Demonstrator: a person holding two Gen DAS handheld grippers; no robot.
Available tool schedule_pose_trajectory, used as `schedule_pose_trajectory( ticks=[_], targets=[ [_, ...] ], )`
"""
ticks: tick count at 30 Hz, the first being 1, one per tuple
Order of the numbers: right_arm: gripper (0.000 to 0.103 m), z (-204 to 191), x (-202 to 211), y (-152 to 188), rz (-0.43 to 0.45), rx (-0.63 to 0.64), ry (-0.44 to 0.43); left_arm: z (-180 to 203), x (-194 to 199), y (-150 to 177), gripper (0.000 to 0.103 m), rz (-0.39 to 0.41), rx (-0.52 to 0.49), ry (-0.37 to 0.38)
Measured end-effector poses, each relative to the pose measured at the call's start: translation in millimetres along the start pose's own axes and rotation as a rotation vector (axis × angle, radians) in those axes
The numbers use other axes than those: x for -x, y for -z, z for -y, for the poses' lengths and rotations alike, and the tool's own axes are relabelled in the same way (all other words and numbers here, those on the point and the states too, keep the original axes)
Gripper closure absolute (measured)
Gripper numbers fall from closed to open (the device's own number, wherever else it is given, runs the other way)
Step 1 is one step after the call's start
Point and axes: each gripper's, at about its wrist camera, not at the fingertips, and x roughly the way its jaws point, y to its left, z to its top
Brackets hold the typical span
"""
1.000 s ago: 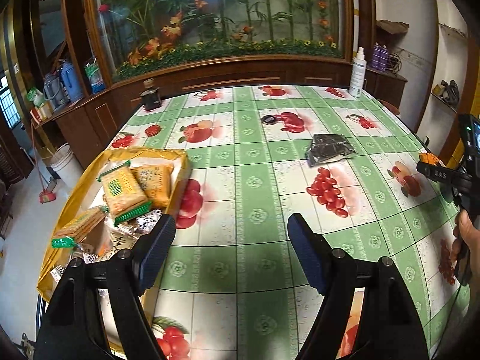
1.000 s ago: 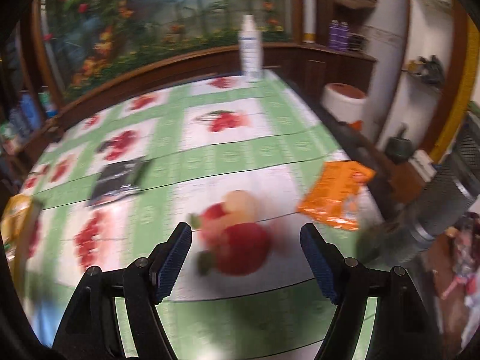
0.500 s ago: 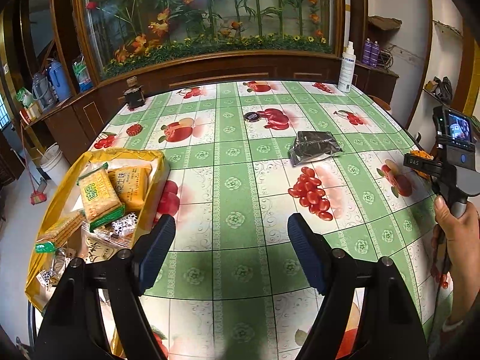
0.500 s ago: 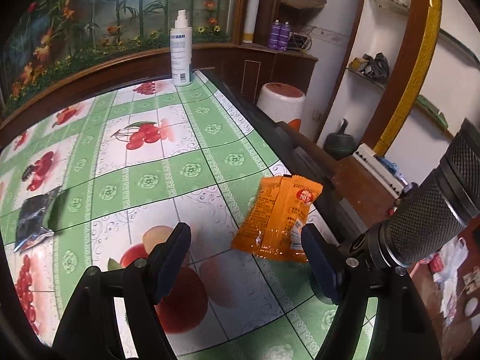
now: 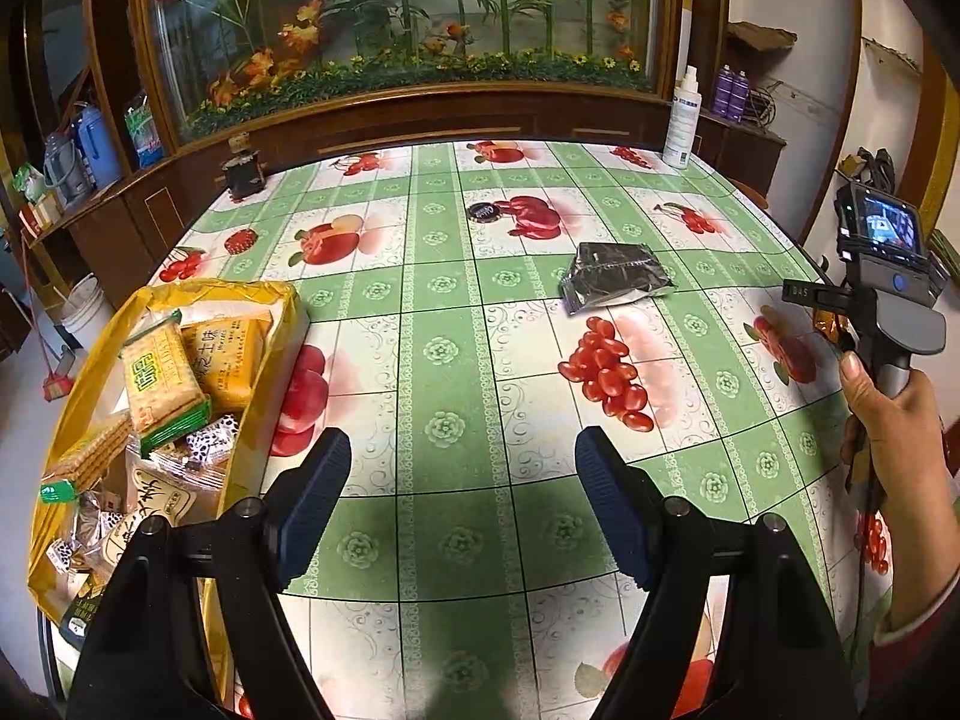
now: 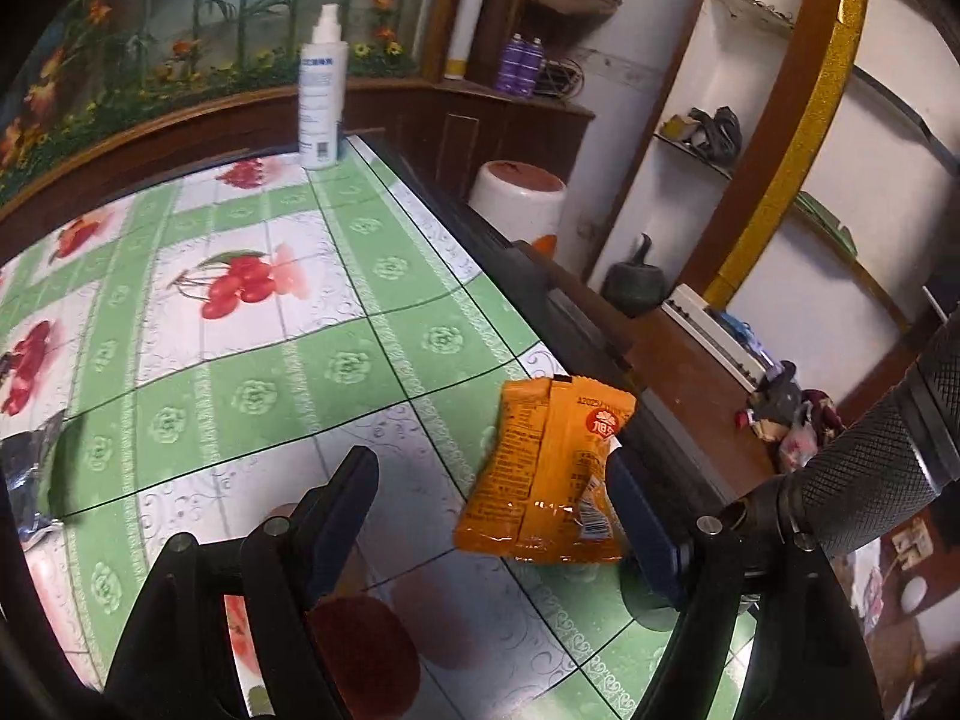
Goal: Organize snacks
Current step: 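Grasp the orange snack bag with the right gripper while the left grasps the silver foil pack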
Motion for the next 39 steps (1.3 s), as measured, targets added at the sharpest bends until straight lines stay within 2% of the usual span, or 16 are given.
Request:
schedule_pose_trajectory(
  ticks=[2, 4, 8, 11, 13, 15, 18, 21, 24, 28, 32, 35, 36, 37, 38, 39],
  targets=[
    [0.02, -3.7, -6.2, -2.5, -0.035, -0.002, 0.011, 0.7, 0.0, -0.1, 0.026, 0.004, -0.007, -0.002],
    [0.02, -3.4, -17.1, -4.6, -0.099, -0.036, -0.047, -0.3, 0.2, -1.7, 0.026, 0.006, -0.011, -0.003],
    [0.017, 2.6, -18.5, -5.9, -0.104, -0.082, -0.116, -3.9, -2.6, -10.3, 0.026, 0.019, -0.002, -0.015],
    [0.017, -1.3, -9.4, -3.1, -0.096, -0.065, -0.244, -3.1, -9.6, -24.7, 0.026, 0.031, 0.027, 0.001],
    [0.017, -11.9, 0.0, 2.5, -0.11, -0.007, -0.346, 1.4, -19.0, -37.7, 0.026, 0.03, 0.052, 0.023],
    [0.019, -17.6, 16.6, 9.9, -0.088, 0.043, -0.429, 8.6, -31.5, -50.2, 0.026, 0.014, 0.078, 0.059],
    [0.019, -6.5, 33.0, 15.7, -0.041, 0.021, -0.408, 30.1, -50.2, -66.9, 0.026, 0.002, 0.079, 0.087],
    [0.019, 4.6, 36.7, 16.2, -0.05, 0.003, -0.448, 66.9, -70.0, -80.9, 0.026, 0.015, -0.026, 0.058],
    [0.019, 13.9, 40.6, 16.9, -0.04, 0.007, -0.469, 96.0, -92.9, -92.1, 0.026, -0.005, -0.137, 0.03],
    [0.019, 27.3, 38.3, 23.8, -0.042, -0.009, -0.505, 120.2, -116.6, -103.5, 0.026, -0.013, -0.248, 0.034],
    [0.019, 33.7, 27.4, 30.9, -0.071, -0.029, -0.524, 138.3, -138.9, -104.4, 0.026, -0.039, -0.344, -0.019],
    [0.019, 34.3, 20.7, 31.0, -0.078, -0.044, -0.518, 139.3, -157.4, -104.2, 0.026, -0.094, -0.318, -0.031],
    [0.019, 34.0, 20.0, 31.5, -0.08, -0.048, -0.519, 136.9, -166.0, -103.7, 0.021, -0.121, -0.296, -0.048],
    [0.019, 34.0, 18.8, 30.9, -0.081, -0.05, -0.515, 132.3, -165.9, -104.4, 0.017, -0.09, -0.258, -0.038],
    [0.019, 34.1, 18.1, 30.0, -0.08, -0.049, -0.508, 127.8, -169.9, -104.0, 0.01, -0.097, -0.233, -0.039],
    [0.019, 34.6, 17.2, 28.8, -0.078, -0.05, -0.502, 120.9, -171.9, -104.6, 0.009, -0.109, -0.191, -0.011]
  ],
)
